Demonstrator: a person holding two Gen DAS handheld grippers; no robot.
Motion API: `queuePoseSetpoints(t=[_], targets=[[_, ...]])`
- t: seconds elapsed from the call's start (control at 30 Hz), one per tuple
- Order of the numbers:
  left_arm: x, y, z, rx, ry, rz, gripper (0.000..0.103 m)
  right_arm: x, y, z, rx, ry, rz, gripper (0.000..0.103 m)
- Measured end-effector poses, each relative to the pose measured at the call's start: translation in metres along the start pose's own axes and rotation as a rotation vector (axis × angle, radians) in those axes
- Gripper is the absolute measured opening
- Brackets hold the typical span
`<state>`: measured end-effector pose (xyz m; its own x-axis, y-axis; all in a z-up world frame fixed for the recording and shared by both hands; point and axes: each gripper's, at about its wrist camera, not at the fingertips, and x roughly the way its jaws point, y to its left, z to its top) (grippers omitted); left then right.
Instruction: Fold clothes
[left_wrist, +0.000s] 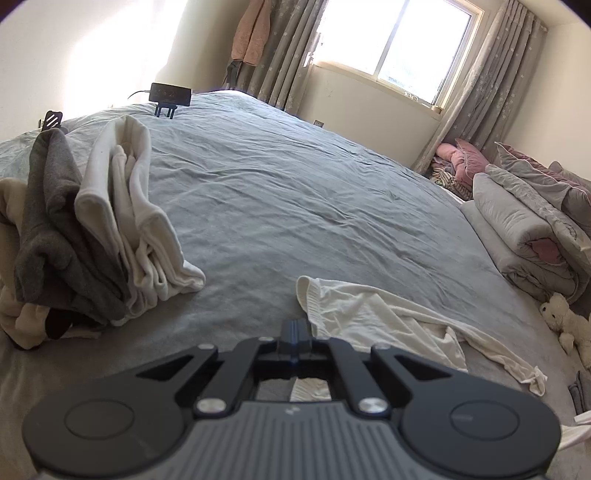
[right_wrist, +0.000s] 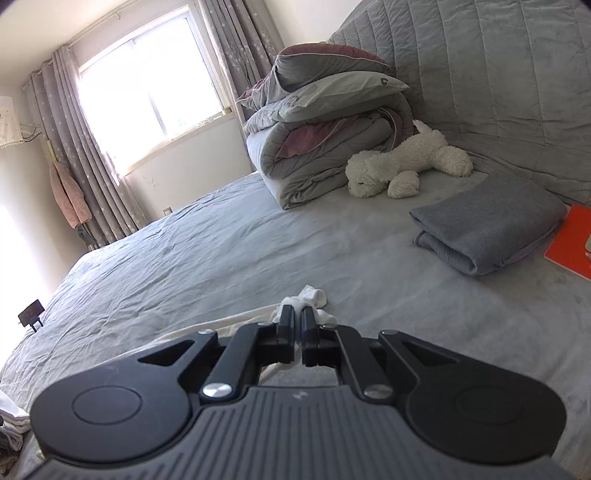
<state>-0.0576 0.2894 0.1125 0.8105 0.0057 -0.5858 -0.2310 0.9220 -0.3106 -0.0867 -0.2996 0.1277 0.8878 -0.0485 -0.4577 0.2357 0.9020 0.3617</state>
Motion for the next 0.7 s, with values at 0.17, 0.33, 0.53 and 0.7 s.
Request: queuePoseSetpoints(t=[0.17, 0.33, 0.53, 0.7], targets=[[0.014, 0.013, -0.004, 0.016, 0.053, 0.008, 0.002, 0.021, 0.001, -0.023, -0.044, 0.135, -0.052, 0.005], [0.046, -0.009, 0.002, 0.072, 0.063, 0.020, 0.052, 0.033, 0.007, -0.027, -0.084, 0.119, -0.119, 0.014], [0.084, -0.039, 0.014, 0.149, 0.057, 0.022, 0.078, 0.056, 0.007, -0.013, -0.116, 0.138, -0.139, 0.014], [0.128, -0.057, 0.019, 0.164, 0.088, 0.031, 0.078, 0.112, 0.016, 0.009, -0.161, 0.216, -0.138, 0.019]])
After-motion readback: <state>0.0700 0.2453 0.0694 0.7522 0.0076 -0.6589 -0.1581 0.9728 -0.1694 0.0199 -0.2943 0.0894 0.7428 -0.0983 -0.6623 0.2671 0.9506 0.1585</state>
